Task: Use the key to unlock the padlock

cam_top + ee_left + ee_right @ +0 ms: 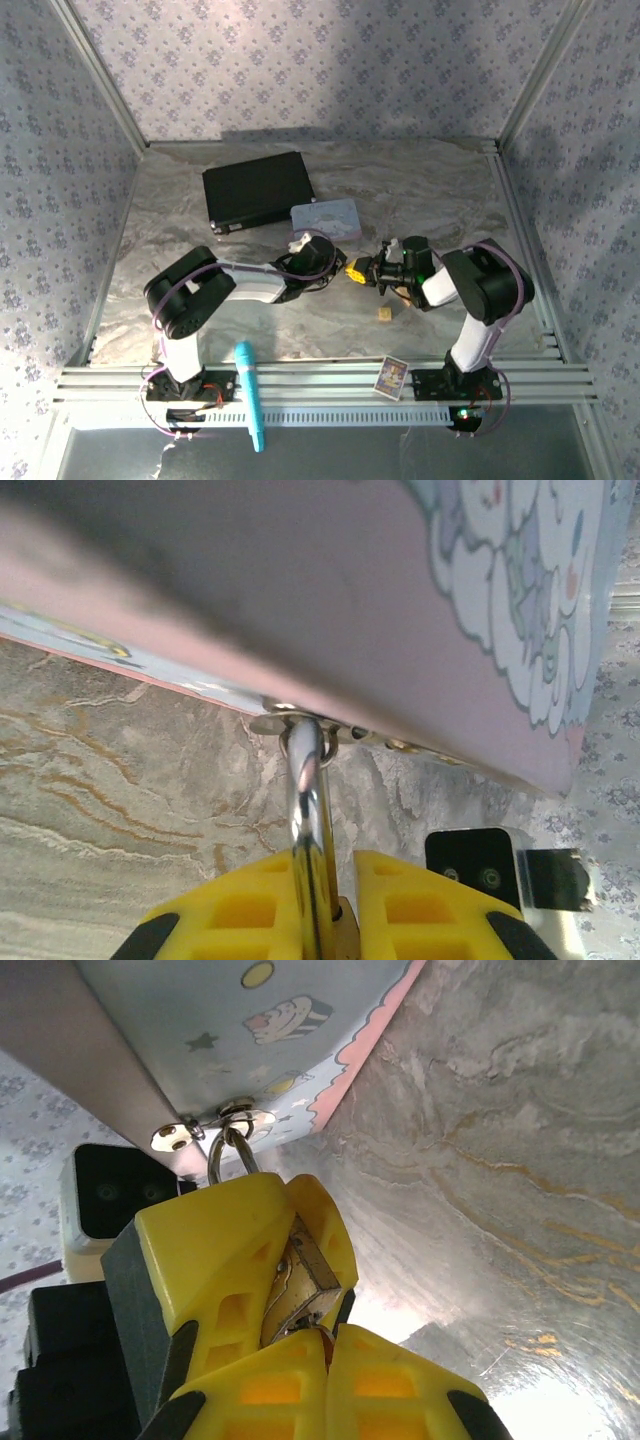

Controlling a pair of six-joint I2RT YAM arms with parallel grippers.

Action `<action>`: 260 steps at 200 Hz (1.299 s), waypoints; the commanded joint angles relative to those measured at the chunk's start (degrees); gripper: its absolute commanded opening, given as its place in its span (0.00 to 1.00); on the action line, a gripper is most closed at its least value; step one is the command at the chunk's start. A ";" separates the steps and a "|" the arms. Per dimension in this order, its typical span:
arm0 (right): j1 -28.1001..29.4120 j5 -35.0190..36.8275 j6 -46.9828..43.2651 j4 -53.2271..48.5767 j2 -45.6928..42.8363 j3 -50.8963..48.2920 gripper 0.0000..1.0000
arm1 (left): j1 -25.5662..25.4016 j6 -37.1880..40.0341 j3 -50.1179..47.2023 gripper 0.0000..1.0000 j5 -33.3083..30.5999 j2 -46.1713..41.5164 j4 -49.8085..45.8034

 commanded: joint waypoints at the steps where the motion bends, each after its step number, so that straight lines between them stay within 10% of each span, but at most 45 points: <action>1: 2.77 6.84 -6.65 -2.86 -3.89 1.90 0.00 | -3.53 -1.08 2.23 0.08 14.90 1.60 0.44; 30: 4.46 8.52 -9.94 -7.34 -5.39 2.05 0.00 | -3.39 -0.59 2.55 0.00 14.79 0.91 -0.80; 83: 2.27 5.60 -5.49 1.11 -2.25 0.84 0.47 | -3.15 -0.69 0.64 0.00 13.73 -0.94 -0.29; 123: 2.34 13.79 -22.47 -30.30 -16.87 0.95 0.73 | -2.54 -0.21 0.87 0.00 13.14 -1.43 -3.69; 136: 2.45 18.19 -28.45 -42.62 -22.86 2.07 0.99 | -2.35 -0.24 0.65 0.00 13.09 -1.48 -3.93; 186: -0.74 23.98 -40.36 -61.77 -35.77 2.96 0.98 | -1.90 -0.12 0.90 0.00 13.18 -1.48 -4.91; 228: -0.41 22.18 -50.11 -62.08 -36.96 4.21 0.61 | -1.81 0.15 0.95 0.00 12.74 -1.74 -6.34; 260: 7.15 36.99 -61.80 -64.26 -42.24 4.59 0.60 | -1.79 0.26 1.61 0.00 12.30 -1.74 -8.47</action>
